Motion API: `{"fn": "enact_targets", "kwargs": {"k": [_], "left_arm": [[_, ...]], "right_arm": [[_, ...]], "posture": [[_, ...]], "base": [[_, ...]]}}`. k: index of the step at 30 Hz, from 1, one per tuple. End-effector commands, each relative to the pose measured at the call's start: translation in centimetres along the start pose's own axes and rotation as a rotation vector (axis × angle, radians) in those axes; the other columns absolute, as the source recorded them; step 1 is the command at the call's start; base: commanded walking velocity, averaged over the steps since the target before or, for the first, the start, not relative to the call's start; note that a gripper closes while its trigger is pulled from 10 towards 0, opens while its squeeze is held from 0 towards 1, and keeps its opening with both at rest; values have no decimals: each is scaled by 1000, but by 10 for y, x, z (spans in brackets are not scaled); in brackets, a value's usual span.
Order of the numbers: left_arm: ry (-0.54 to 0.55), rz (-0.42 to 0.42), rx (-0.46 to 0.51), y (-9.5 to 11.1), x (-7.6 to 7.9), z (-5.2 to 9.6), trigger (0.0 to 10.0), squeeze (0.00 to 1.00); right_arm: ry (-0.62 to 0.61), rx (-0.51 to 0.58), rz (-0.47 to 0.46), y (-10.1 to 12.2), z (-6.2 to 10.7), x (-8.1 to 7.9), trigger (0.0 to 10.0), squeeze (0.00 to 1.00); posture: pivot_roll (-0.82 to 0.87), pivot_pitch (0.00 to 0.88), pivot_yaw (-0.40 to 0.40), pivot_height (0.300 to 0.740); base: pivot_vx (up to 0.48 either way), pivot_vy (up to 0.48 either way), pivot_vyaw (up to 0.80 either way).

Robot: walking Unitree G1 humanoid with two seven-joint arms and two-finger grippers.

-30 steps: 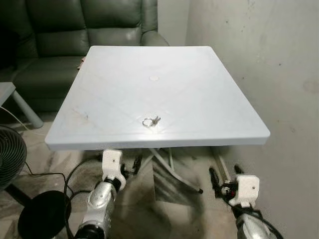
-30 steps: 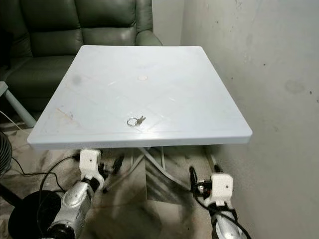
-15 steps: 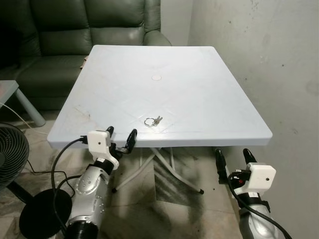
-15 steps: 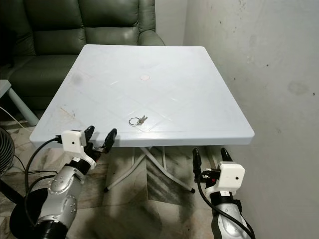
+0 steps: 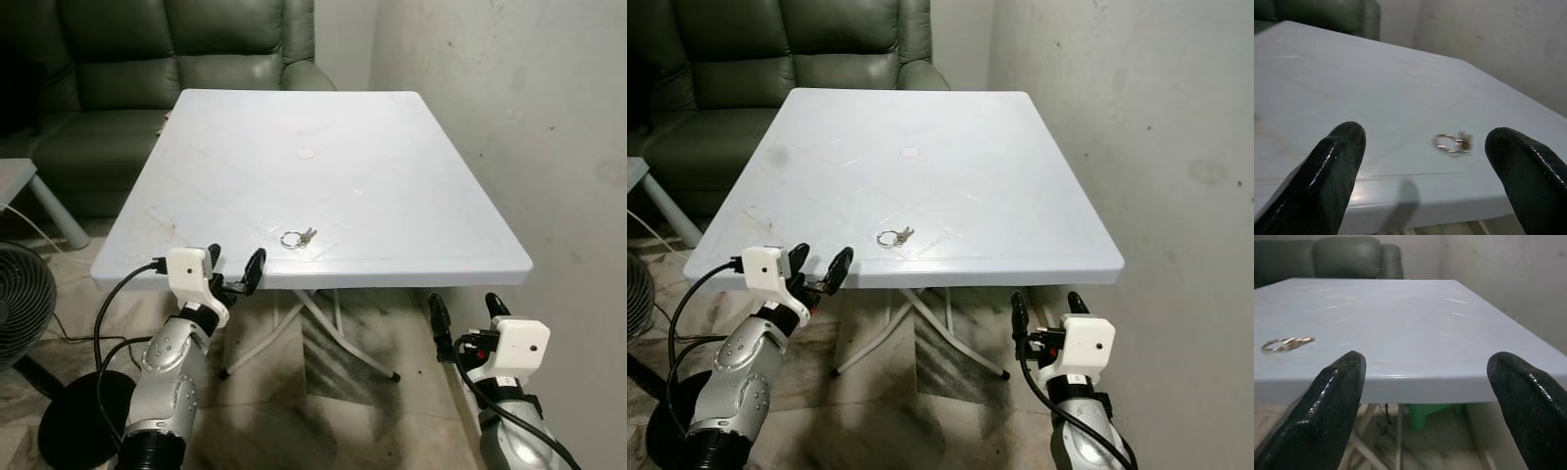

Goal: Hang keys on a hook

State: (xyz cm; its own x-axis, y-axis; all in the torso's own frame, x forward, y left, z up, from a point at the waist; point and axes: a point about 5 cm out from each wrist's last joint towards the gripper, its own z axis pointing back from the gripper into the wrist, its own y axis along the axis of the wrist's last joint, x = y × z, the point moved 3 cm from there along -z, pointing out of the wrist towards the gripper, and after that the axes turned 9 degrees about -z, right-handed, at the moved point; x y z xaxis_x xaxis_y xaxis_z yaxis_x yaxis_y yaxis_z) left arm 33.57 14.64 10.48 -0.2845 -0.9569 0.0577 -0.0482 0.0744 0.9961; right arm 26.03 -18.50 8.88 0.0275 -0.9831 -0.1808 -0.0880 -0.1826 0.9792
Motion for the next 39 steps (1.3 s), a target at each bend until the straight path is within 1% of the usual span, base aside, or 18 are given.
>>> {"fn": "enact_targets", "kwargs": {"k": [1,10,19,30,37,39], "left_arm": [[12,-5,-6,1,-4,2,10000,0],[23,-3,-8,3,-6,1,10000,0],[43,-32,-20,3,-6,0,10000,0],[55,-34,-38,1,-7,1,10000,0],[55,-44,-53,1,-5,0,10000,0],[54,-48,-55,1,-5,-1,10000,0]], "right_arm": [[21,9,-8,4,-2,-7,10000,0],[28,0,-10,4,-2,-9,10000,0],[44,-4,23,5,-2,-10,10000,0],[53,-12,26,5,0,-12,10000,0],[57,-11,24,6,-3,-13,10000,0],[55,-8,4,6,-4,-13,10000,0]], "posture": [[-45,0,9,740],[-40,0,6,740],[-41,0,8,740],[-36,0,6,740],[-32,0,5,740],[-31,0,5,740]], "base": [[0,454,0],[0,445,0],[0,0,0],[0,0,777],[0,0,800],[0,0,400]]}}
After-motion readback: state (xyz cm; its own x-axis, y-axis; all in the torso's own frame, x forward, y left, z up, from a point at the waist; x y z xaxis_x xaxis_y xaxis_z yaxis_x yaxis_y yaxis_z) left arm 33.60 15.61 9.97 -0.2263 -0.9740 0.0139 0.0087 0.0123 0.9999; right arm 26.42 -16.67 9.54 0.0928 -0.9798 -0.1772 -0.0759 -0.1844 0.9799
